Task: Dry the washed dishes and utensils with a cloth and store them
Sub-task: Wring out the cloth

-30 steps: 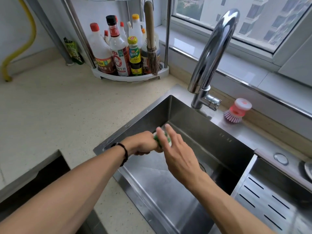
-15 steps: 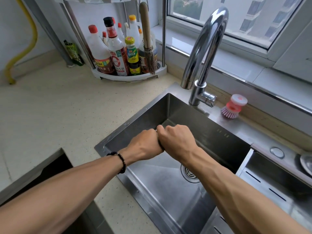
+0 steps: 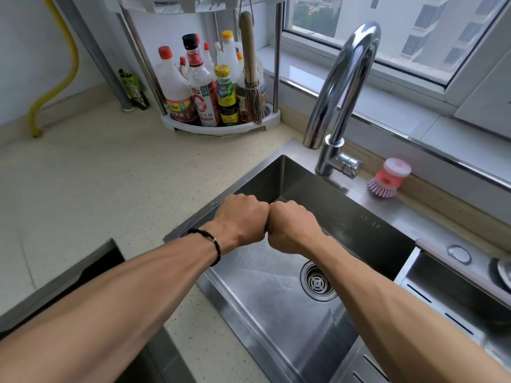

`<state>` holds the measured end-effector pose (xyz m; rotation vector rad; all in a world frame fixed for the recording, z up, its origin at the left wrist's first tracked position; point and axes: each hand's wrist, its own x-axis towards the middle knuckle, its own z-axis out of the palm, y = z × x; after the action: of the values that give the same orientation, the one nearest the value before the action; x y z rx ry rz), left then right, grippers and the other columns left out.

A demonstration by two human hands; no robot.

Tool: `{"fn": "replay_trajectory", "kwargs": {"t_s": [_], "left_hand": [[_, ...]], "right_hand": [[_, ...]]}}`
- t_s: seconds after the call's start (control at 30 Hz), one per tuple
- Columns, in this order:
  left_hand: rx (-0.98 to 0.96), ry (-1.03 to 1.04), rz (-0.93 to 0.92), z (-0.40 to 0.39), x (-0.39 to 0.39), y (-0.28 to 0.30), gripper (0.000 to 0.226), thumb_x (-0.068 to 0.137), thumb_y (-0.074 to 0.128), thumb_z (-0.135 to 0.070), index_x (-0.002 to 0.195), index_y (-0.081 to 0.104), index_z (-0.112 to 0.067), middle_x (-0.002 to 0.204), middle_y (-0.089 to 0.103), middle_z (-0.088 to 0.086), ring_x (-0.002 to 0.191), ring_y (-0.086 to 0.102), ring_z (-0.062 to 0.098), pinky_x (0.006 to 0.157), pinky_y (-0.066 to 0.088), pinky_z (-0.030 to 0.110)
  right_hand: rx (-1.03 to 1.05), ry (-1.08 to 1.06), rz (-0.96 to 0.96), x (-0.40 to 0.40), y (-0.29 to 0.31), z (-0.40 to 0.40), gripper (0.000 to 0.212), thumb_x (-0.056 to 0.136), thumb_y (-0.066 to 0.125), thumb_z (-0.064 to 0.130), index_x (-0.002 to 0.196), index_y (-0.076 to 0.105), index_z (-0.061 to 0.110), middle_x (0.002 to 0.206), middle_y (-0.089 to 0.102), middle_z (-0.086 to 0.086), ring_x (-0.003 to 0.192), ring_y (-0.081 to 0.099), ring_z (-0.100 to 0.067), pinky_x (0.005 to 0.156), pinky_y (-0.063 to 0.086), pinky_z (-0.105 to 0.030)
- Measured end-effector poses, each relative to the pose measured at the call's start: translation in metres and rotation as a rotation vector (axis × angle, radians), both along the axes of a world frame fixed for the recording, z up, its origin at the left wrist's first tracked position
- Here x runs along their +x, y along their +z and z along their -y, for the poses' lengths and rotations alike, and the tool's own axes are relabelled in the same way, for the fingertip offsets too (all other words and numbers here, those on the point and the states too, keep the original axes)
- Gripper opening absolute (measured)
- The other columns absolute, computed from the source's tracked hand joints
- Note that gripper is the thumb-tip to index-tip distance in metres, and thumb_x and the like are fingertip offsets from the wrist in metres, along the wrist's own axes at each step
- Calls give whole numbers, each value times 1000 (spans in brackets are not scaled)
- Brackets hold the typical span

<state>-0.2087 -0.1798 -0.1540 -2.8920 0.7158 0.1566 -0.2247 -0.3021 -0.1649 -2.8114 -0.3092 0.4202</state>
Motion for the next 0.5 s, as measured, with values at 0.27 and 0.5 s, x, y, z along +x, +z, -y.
{"fn": "replay_trajectory", "kwargs": {"t_s": [0.27,0.5], "left_hand": [[92,-94,38,-2,5,3,16,91,49,-19,101,61,-17,95,70,5,73,55,24,64,36,29],[17,-243,184,-10,7,1,28,58,77,-14,66,50,-16,53,61,4,39,45,25,49,20,22]], "right_hand": [[118,-61,-157,1,3,3,16,78,51,1,68,44,12,71,51,-7,57,47,-23,46,33,-29],[163,-58,-188,2,7,6,7,80,54,2,78,52,9,80,60,-12,61,51,-24,48,37,-31]]}}
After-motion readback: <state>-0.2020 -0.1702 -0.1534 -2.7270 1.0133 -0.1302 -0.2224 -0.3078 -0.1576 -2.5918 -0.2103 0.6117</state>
